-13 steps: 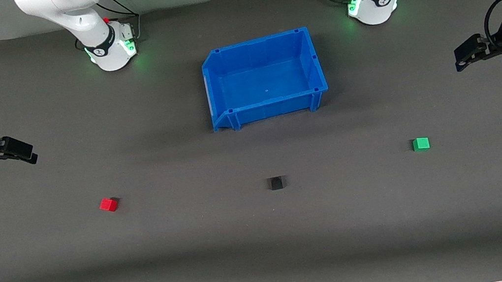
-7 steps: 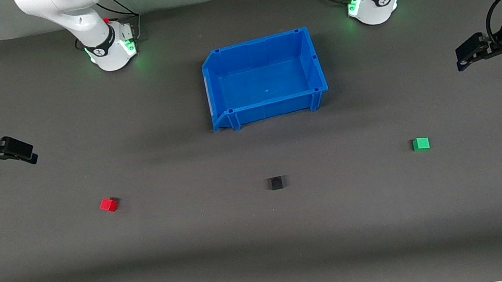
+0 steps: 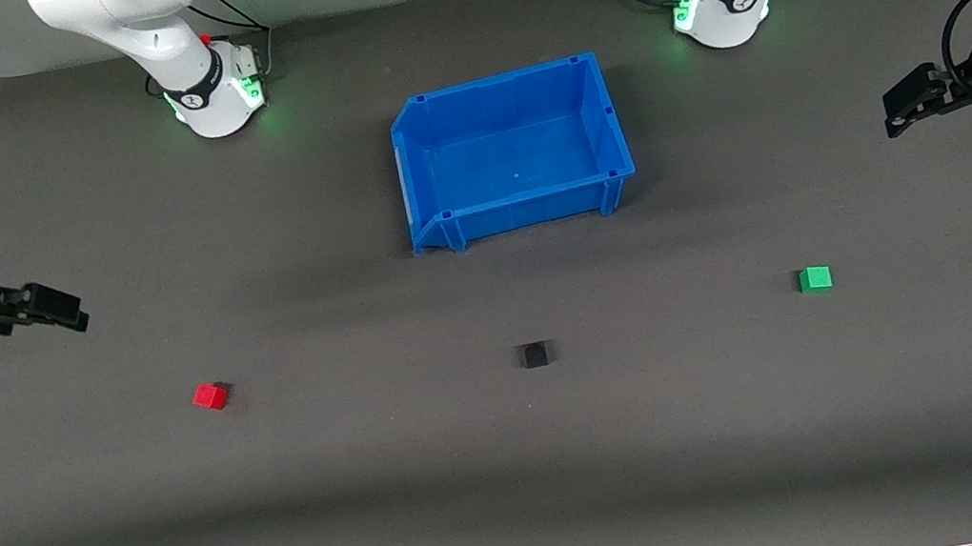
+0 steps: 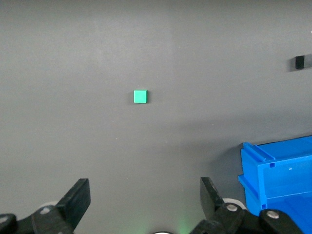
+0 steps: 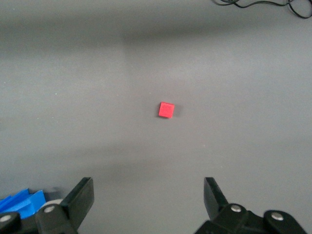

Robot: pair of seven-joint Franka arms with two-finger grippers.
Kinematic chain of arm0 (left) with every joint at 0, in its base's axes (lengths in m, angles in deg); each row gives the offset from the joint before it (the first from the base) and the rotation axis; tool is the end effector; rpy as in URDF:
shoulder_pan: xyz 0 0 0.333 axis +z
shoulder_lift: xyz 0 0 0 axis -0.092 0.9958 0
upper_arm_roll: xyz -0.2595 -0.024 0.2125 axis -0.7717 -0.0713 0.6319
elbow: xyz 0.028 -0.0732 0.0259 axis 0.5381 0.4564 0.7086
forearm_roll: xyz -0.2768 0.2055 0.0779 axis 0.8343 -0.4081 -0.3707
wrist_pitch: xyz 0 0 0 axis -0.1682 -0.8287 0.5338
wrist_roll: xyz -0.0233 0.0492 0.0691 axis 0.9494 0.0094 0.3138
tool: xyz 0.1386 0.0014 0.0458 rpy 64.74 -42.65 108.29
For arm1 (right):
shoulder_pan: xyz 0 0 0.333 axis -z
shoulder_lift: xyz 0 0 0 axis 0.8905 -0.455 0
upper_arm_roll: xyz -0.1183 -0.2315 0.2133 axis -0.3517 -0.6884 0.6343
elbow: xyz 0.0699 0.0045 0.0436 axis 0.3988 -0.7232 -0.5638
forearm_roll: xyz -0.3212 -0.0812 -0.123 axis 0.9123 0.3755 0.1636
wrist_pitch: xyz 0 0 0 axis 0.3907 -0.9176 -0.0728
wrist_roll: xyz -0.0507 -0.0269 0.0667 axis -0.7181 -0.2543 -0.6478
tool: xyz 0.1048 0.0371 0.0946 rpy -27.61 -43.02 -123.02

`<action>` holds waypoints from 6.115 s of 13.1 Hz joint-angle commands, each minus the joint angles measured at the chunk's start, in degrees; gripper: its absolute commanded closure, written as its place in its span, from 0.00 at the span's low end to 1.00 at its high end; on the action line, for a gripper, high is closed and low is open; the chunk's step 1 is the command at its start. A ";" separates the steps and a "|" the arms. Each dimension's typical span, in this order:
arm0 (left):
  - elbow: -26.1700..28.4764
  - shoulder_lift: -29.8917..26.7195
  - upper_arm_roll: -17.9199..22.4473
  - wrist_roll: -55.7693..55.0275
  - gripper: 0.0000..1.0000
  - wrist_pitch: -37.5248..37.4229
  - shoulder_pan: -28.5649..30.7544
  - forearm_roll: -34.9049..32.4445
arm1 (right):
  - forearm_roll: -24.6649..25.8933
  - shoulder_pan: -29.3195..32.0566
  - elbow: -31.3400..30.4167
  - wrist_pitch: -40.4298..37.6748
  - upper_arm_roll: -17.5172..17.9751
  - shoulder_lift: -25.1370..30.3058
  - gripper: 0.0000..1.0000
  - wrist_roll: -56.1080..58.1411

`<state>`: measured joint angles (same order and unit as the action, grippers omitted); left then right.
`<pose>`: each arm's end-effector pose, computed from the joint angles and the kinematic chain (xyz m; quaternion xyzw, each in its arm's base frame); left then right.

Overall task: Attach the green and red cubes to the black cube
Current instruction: 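Reach the right gripper to the red cube while the left gripper approaches the green cube, then close the right gripper on the red cube while the left gripper grasps the green cube, then carry the red cube and green cube toward the black cube with both grippers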

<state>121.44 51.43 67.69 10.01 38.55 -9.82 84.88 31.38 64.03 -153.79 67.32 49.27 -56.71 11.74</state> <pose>0.5074 -0.0265 0.5983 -0.9992 0.0236 0.0335 0.0004 0.5578 0.0103 0.5452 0.9977 -0.0675 0.0015 0.0041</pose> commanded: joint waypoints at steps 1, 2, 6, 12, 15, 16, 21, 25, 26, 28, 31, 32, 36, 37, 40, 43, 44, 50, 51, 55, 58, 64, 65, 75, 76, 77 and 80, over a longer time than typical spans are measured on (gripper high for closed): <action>0.28 -0.36 0.62 -12.16 0.00 -0.64 3.02 1.41 | 0.57 0.66 0.34 2.42 0.03 -3.14 0.00 0.13; 0.28 -0.01 0.70 -18.06 0.00 -0.64 3.92 3.08 | 0.57 0.66 -0.36 3.38 -0.58 -3.85 0.00 0.13; 0.98 2.71 0.88 -43.02 0.00 0.15 13.40 17.30 | 0.57 0.66 -10.88 16.62 -2.17 -4.29 0.00 0.22; 9.58 2.89 0.88 -59.42 0.00 5.07 17.37 23.13 | -1.35 0.66 -17.67 33.08 -3.40 -12.19 0.00 -0.40; 19.75 1.23 0.88 -59.86 0.00 12.35 17.55 27.16 | -6.90 0.57 -18.82 38.35 -4.46 -16.58 0.00 -0.31; 22.05 1.22 0.88 -59.78 0.00 14.29 17.81 28.22 | -6.99 0.57 -19.34 40.63 -4.46 -17.73 0.00 -0.31; 32.96 3.15 0.53 -56.27 0.00 29.57 16.94 31.47 | -8.13 0.49 -20.58 48.83 -4.46 -23.01 0.00 -0.40; 35.25 10.53 0.53 -50.92 0.00 37.04 16.85 37.45 | -11.91 0.40 -20.49 48.74 -4.46 -24.86 0.00 -0.57; 36.56 11.58 0.53 -48.03 0.00 40.03 16.85 39.02 | -12.09 -0.04 -20.49 48.74 -4.46 -25.38 0.00 -1.71; 37.37 15.09 0.53 -40.91 0.00 41.64 16.93 44.11 | -12.00 -0.22 -20.49 48.74 -4.46 -25.91 0.00 -2.94; 36.93 18.88 0.44 -35.00 0.00 44.79 16.59 47.30 | -12.00 -0.22 -20.49 48.83 -4.46 -26.44 0.07 -3.04; 36.49 19.76 0.27 -34.64 0.00 45.67 16.50 47.30 | -12.00 -0.22 -20.49 48.83 -4.46 -26.53 0.13 -3.04; 34.82 21.96 -1.05 -34.55 0.00 47.61 16.14 47.39 | -12.00 -0.22 -20.49 48.83 -4.46 -26.62 0.50 -3.12; 34.38 22.14 -1.14 -34.55 0.00 47.79 16.14 47.82 | -12.09 -0.22 -20.49 48.83 -4.46 -26.70 0.60 -3.21; 30.70 25.03 -1.14 -35.08 0.00 47.36 15.88 48.27 | -12.09 -0.39 -20.40 48.74 -4.46 -26.53 1.00 -3.83; 29.11 26.70 -1.14 -35.26 0.00 47.44 15.79 48.27 | -12.00 -2.40 -19.70 48.39 -4.19 -25.65 1.00 -10.57; 28.67 27.23 -1.14 -35.26 0.00 47.53 15.79 48.27 | -12.09 -4.33 -18.92 48.04 -4.28 -25.22 1.00 -13.90; 27.79 29.88 -1.14 -35.34 0.40 49.72 14.65 48.53 | -11.92 -17.07 -6.37 38.92 -4.28 -27.49 1.00 -44.47; 27.88 29.88 -1.14 -35.34 0.56 49.55 14.74 48.53 | -11.74 -18.83 -3.21 36.81 -4.28 -28.63 1.00 -49.04; 25.86 29.44 -1.14 -38.40 0.85 48.58 14.65 47.84 | -11.39 -23.85 6.82 32.13 -4.37 -33.64 1.00 -67.33; 22.27 28.56 -0.97 -42.97 0.85 42.81 14.47 44.86 | -11.30 -27.72 11.57 32.13 -4.46 -36.98 1.00 -79.73; 16.37 29.08 -1.14 -60.19 0.85 41.90 2.81 41.59 | -10.60 -32.73 20.72 32.48 -4.54 -44.97 1.00 -98.02; 15.84 29.35 -1.14 -63.09 0.85 42.69 -0.09 41.85 | -8.86 -33.69 21.69 32.57 -4.46 -45.94 1.00 -100.05; 2.84 41.20 -2.64 -86.66 0.89 56.31 -20.84 42.82 | -4.09 -39.06 24.86 36.70 -4.54 -51.49 1.00 -111.93; 2.65 41.74 -2.64 -87.89 0.89 57.88 -21.64 42.73 | -4.09 -39.15 24.95 36.70 -4.54 -51.58 1.00 -112.19; 2.56 42.26 -2.64 -89.29 0.89 59.73 -22.78 42.73 | -4.09 -39.50 25.39 37.05 -4.54 -52.01 1.00 -112.89; 1.51 43.67 -2.72 -90.54 0.89 60.62 -24.02 42.90 | -4.09 -40.12 25.83 37.84 -4.54 -52.63 1.00 -113.25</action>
<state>125.23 93.69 64.24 -78.66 98.92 -32.67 127.43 26.20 25.09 -130.61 104.77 45.53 -107.47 -99.05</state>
